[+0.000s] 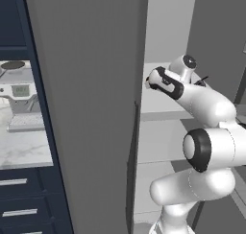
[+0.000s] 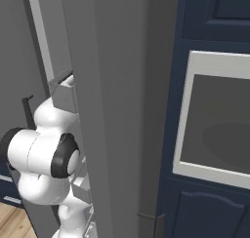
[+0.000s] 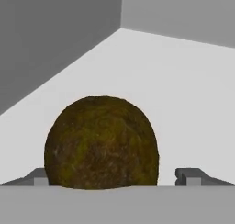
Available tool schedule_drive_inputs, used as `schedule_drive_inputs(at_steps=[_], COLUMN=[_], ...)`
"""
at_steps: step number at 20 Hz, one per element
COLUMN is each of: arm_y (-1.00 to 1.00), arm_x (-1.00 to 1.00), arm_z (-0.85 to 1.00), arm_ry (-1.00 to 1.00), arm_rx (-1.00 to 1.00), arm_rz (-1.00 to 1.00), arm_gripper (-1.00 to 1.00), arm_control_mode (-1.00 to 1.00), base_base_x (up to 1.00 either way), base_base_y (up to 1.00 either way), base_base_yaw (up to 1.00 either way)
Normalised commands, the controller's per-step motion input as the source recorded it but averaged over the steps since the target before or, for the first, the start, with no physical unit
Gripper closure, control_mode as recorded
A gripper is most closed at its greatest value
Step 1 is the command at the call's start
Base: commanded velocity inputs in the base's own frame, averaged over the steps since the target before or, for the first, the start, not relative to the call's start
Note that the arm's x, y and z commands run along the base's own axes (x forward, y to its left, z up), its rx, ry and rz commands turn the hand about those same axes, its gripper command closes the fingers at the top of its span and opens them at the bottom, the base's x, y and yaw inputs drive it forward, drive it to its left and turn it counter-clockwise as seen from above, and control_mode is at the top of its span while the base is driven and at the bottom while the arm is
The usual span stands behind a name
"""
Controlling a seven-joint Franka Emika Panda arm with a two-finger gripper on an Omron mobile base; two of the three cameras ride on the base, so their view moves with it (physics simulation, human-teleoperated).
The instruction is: Take the cheese, fish, and avocado from the fridge and place them on the plate on the dining counter to create an appetizer plate.
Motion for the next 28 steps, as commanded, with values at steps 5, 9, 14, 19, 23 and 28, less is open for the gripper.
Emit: schedule_drive_inputs(at_steps=[5, 9, 14, 19, 23, 28], arm_y=[0.13, 0.13, 0.06, 0.01, 0.00, 0.00], arm_x=[0.28, 0.06, 0.00, 0.09, 0.30, 0.34], arm_z=[-0.17, -0.04, 0.00, -0.01, -0.11, -0.14], arm_ry=[-0.02, -0.04, -0.04, -0.04, 0.00, 0.03], arm_rx=[-0.03, 0.00, 0.00, 0.00, 0.00, 0.00], arm_rz=[0.04, 0.03, 0.05, 0.12, 0.16, 0.09], arm_gripper=[-1.00, -1.00, -1.00, -1.00, -1.00, 1.00], arm_control_mode=[-1.00, -1.00, -1.00, -1.00, -1.00, -1.00], base_base_x=[0.00, 0.00, 0.00, 0.00, 0.00, 0.00], base_base_y=[0.00, 0.00, 0.00, 0.00, 0.00, 0.00], base_base_yaw=[0.00, 0.00, 0.00, 0.00, 0.00, 0.00])
